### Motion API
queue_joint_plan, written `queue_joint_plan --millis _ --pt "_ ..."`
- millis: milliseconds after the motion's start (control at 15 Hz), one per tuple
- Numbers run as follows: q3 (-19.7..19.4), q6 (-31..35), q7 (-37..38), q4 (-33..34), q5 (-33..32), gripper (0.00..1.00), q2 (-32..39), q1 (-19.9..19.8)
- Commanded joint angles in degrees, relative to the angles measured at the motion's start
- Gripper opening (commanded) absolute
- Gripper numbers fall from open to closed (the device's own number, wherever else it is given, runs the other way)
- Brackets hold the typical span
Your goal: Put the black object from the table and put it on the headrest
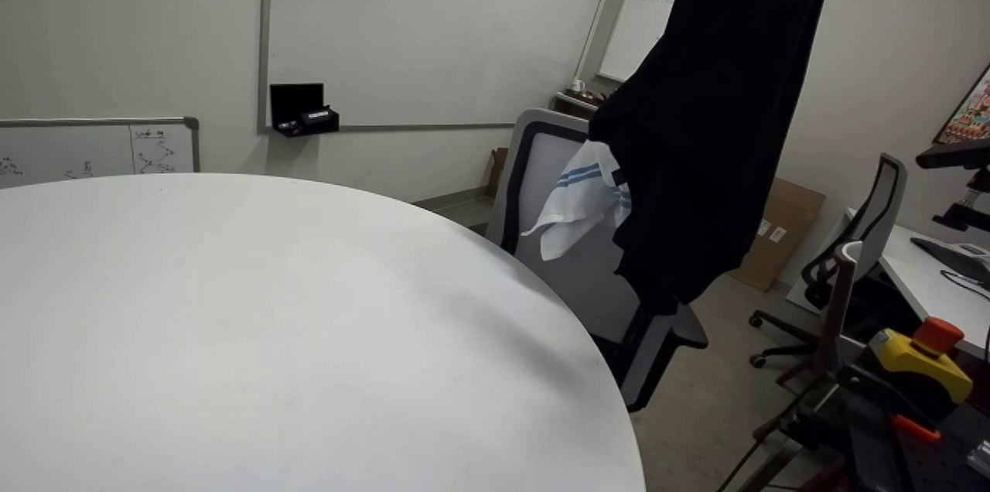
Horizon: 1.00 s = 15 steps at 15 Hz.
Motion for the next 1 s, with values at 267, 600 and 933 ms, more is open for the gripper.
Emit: queue_joint_plan --millis 267,600,933 --pt "-3.48 -1.92 -1.13 14.08 1.91 0.01 13.84 -0.63" --pt "-4.51 -3.21 -0.14 23.7 3.09 0.01 24.43 -0.13" --pt "-7.05 -5.42 -0.14 31.39 4.98 0.01 30.95 -0.82"
